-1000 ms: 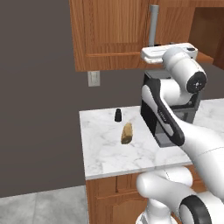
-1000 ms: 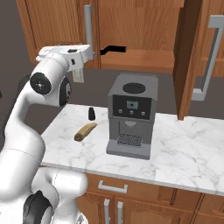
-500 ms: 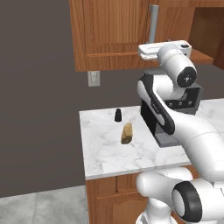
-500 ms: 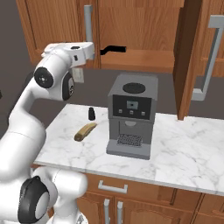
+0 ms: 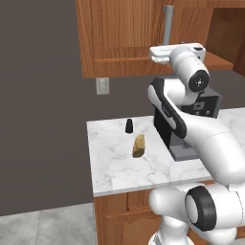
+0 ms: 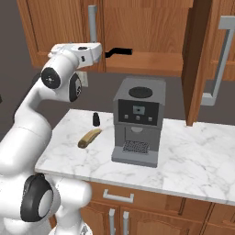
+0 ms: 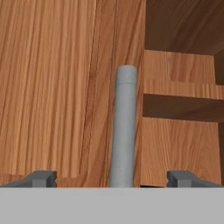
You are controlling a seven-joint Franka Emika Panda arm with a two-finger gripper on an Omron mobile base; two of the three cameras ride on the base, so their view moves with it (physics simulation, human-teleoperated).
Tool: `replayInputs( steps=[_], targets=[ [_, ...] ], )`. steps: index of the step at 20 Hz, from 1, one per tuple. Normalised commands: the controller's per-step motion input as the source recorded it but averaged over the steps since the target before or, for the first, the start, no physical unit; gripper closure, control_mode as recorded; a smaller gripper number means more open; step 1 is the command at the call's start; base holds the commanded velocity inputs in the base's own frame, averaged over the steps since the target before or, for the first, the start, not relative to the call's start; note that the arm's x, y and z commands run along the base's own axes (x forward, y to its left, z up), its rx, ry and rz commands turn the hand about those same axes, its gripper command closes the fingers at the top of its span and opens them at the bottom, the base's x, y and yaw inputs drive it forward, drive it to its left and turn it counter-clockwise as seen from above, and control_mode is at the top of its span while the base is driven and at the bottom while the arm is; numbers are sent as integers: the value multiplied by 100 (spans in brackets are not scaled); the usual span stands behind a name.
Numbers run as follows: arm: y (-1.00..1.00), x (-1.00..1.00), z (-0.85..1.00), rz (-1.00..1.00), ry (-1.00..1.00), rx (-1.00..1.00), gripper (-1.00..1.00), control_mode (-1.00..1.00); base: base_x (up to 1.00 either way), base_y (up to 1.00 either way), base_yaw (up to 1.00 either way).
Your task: Pick the pan from the cabinet and place it on the stove. Then turn on the stove burner for the pan.
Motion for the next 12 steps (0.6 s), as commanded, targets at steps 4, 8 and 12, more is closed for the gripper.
replayInputs(
  steps=[4, 8, 12],
  targets=[
    [-13, 18, 0, 0, 0, 1, -100, -100, 0, 0, 0],
    [-9, 23, 0, 0, 0, 0, -100, -100, 0, 0, 0],
    [-3, 28, 0, 0, 0, 0, -100, -100, 0, 0, 0]
  ],
)
